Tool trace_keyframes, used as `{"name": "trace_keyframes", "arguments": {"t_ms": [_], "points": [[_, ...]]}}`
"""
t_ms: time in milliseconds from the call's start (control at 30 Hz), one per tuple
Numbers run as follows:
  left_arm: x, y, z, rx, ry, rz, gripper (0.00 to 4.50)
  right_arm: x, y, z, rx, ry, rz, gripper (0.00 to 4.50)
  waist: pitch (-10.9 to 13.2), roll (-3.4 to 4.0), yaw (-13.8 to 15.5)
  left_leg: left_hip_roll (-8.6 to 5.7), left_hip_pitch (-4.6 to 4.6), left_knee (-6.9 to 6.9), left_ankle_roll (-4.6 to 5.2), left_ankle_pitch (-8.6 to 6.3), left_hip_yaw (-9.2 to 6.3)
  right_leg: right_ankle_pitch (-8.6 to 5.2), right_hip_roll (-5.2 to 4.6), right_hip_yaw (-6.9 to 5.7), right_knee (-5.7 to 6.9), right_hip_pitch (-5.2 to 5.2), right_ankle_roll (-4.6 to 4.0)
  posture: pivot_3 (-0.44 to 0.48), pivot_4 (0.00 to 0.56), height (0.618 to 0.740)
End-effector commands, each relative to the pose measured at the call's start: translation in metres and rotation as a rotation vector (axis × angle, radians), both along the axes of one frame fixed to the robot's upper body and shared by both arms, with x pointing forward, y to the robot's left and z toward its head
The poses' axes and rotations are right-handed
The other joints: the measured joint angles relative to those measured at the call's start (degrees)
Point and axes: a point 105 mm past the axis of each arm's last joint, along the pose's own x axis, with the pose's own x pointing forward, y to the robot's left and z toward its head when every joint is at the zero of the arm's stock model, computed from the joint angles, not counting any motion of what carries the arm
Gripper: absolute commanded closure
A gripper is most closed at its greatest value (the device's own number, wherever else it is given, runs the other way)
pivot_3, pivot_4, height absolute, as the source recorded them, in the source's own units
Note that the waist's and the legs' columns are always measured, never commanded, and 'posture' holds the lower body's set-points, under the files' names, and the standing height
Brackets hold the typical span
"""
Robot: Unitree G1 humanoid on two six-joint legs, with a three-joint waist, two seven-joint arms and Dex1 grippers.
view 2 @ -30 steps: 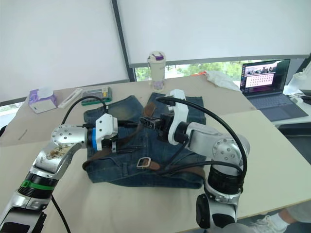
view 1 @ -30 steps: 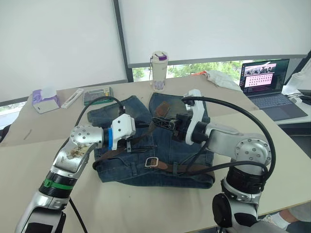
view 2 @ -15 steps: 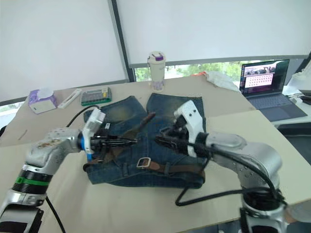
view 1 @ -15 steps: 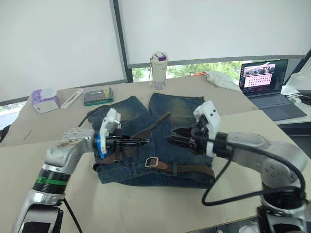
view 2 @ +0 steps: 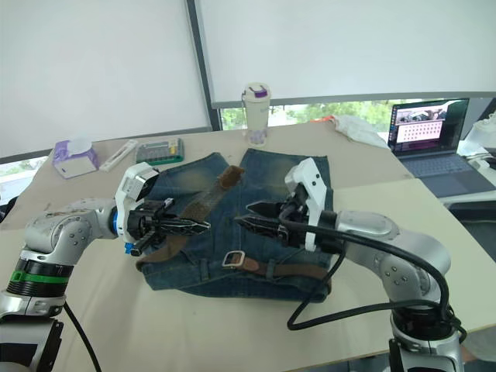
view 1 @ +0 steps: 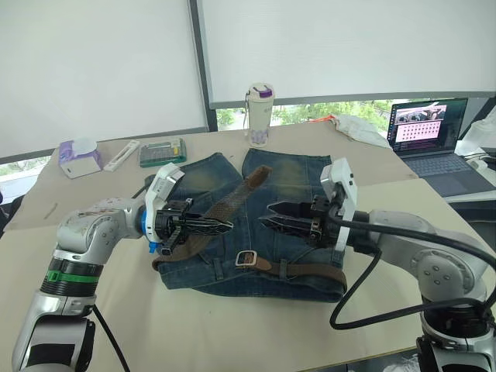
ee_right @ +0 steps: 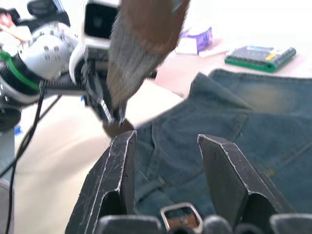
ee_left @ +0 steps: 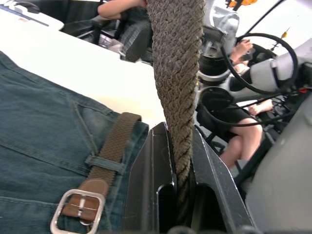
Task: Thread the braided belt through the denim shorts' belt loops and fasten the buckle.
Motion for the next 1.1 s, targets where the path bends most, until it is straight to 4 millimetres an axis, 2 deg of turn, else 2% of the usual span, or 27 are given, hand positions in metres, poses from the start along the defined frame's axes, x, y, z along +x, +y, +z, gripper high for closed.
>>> {"name": "trace_keyframes", "arguments": {"t_ms": [33, 133, 333, 367, 533, 633, 700, 767, 867, 933, 1033, 1100], "points": [[-0.001, -0.001, 0.008, 0.004, -0.018, -0.023, 4.50, -0.008, 0.012, 0.021, 0.079, -0.056, 0.073, 2.23, 0.00, 0.00, 0.10, 0.00, 0.00, 0.00, 0.00, 0.00, 0.00, 0.00, 0.00, 0.00, 0.00, 0.00, 0.00, 0.000, 0.150, 0.740], [-0.003, -0.003, 0.006, 0.009, -0.009, -0.038, 4.50, -0.009, 0.022, 0.027, 0.113, -0.050, 0.105, 2.23, 0.01, 0.01, 0.12, 0.02, 0.00, 0.02, 0.00, 0.00, -0.01, 0.00, 0.00, 0.00, 0.02, 0.00, -0.01, 0.000, 0.150, 0.740], [-0.005, -0.005, 0.004, 0.018, -0.001, -0.046, 4.50, -0.010, 0.028, 0.037, 0.165, -0.056, 0.133, 2.23, 0.01, 0.01, 0.25, 0.00, -0.03, 0.06, -0.01, 0.00, -0.03, 0.00, -0.02, 0.00, 0.03, -0.01, 0.00, 0.000, 0.150, 0.740], [-0.005, -0.005, 0.003, 0.019, -0.001, -0.046, 4.50, -0.011, 0.029, 0.038, 0.171, -0.055, 0.139, 2.77, 0.01, 0.01, 0.23, 0.00, -0.03, 0.07, -0.01, 0.00, -0.03, 0.01, -0.02, 0.00, 0.03, -0.01, -0.01, 0.000, 0.150, 0.740], [-0.004, -0.007, 0.001, 0.018, -0.011, -0.040, 4.50, -0.015, 0.031, 0.038, 0.167, -0.043, 0.155, 4.46, 0.02, 0.02, 0.23, 0.01, -0.03, 0.07, 0.00, 0.00, -0.04, 0.01, -0.01, 0.00, 0.04, -0.01, -0.01, 0.000, 0.150, 0.740], [0.008, -0.008, 0.000, 0.026, -0.050, 0.040, 4.50, -0.012, 0.030, 0.036, 0.157, -0.038, 0.127, 4.46, 0.02, 0.02, 0.30, 0.00, -0.04, 0.09, 0.00, 0.00, -0.03, 0.01, -0.02, 0.00, 0.04, -0.01, -0.01, 0.000, 0.150, 0.740], [0.014, -0.005, 0.002, 0.024, -0.061, 0.082, 3.73, -0.008, 0.029, 0.035, 0.153, -0.034, 0.094, 4.50, 0.02, 0.02, 0.30, 0.00, -0.04, 0.10, 0.00, 0.00, -0.04, 0.01, -0.02, 0.00, 0.04, -0.01, -0.01, 0.000, 0.150, 0.740], [0.019, -0.001, 0.007, 0.012, -0.076, 0.132, 3.15, -0.003, 0.028, 0.033, 0.142, -0.030, 0.049, 4.50, 0.02, 0.02, 0.22, 0.00, -0.05, 0.11, 0.00, 0.00, -0.04, 0.01, -0.02, 0.00, 0.05, -0.02, -0.01, 0.000, 0.150, 0.740], [0.035, 0.020, 0.024, -0.063, -0.036, 0.314, 2.15, 0.012, 0.028, 0.026, 0.136, 0.013, -0.068, 4.50, 0.02, 0.02, 0.18, 0.03, -0.07, 0.11, -0.01, 0.00, -0.05, 0.01, -0.01, 0.00, 0.06, -0.08, -0.01, 0.000, 0.150, 0.740], [0.027, 0.033, 0.032, -0.113, 0.049, 0.350, 1.51, 0.017, 0.028, 0.022, 0.151, 0.054, -0.121, 4.50, 0.01, 0.02, -0.07, 0.05, -0.08, 0.10, -0.01, 0.00, -0.06, 0.01, 0.00, 0.02, 0.09, -0.14, -0.02, 0.000, 0.150, 0.740], [0.003, 0.040, 0.034, -0.155, 0.165, 0.347, 0.49, 0.025, 0.029, 0.016, 0.196, 0.125, -0.182, 4.50, 0.00, 0.05, -0.60, 0.05, -0.18, 0.00, -0.09, 0.04, -0.05, 0.02, 0.00, 0.14, 0.22, -0.38, -0.02, 0.000, 0.150, 0.740], [-0.011, 0.036, 0.020, -0.108, 0.194, 0.386, 0.49, 0.029, 0.028, 0.011, 0.221, 0.171, -0.216, 4.50, -0.01, 0.05, -1.00, 0.05, -0.18, -0.08, -0.43, 0.23, -0.04, 0.02, -0.03, 0.23, 0.20, -0.43, -0.02, 0.000, 0.150, 0.740]]}}
